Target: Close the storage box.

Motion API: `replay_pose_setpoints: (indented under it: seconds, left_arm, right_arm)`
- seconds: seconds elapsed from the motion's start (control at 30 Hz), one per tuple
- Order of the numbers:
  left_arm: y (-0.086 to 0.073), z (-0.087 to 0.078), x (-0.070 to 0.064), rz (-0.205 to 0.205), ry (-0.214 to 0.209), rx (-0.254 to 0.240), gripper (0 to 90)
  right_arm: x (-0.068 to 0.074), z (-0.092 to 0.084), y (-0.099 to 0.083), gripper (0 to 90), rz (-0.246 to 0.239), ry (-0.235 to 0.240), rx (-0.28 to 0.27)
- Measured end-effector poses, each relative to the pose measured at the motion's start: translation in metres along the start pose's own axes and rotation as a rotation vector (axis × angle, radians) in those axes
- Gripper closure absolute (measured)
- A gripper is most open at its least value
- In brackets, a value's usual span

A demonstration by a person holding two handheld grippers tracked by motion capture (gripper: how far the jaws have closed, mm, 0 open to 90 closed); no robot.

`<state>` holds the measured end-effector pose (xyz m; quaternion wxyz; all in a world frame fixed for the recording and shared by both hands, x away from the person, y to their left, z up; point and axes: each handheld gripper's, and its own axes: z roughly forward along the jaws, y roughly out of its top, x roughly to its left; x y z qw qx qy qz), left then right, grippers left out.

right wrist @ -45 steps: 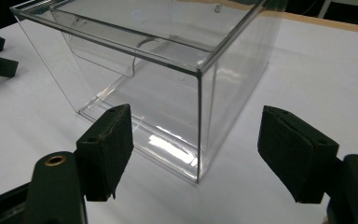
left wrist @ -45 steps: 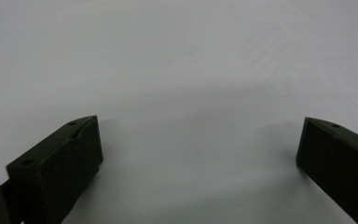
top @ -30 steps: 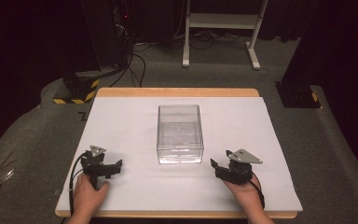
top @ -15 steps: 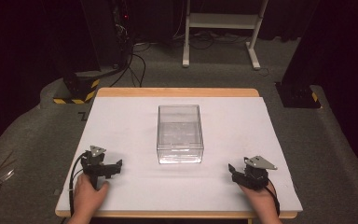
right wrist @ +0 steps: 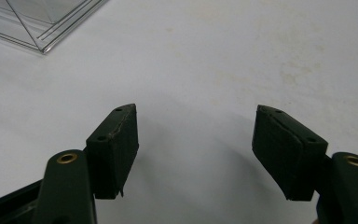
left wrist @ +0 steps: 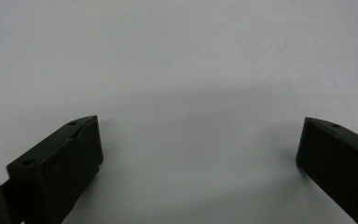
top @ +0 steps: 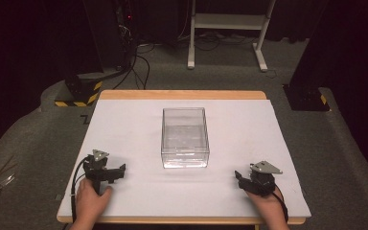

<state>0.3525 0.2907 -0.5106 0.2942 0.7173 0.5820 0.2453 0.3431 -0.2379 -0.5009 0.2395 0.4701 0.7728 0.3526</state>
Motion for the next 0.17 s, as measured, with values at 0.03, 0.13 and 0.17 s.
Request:
replay_pose_setpoints:
  seconds: [0.03, 0.13, 0.17]
  left_arm:
    - [0.0, 0.0, 0.0, 0.0, 0.0, 0.0, 0.6]
    - [0.0, 0.0, -0.0001, 0.0, 0.0, 0.0, 0.6]
    - [0.0, 0.0, 0.0, 0.0, 0.0, 0.0, 0.6]
  right_arm:
    - [-0.001, 0.0, 0.0, 31.4, 0.002, 0.004, 0.0]
    - [-0.0007, 0.0, 0.0, 31.4, 0.007, 0.005, 0.003]
    - [-0.0007, 0.0001, 0.0001, 31.4, 0.006, 0.005, 0.004]
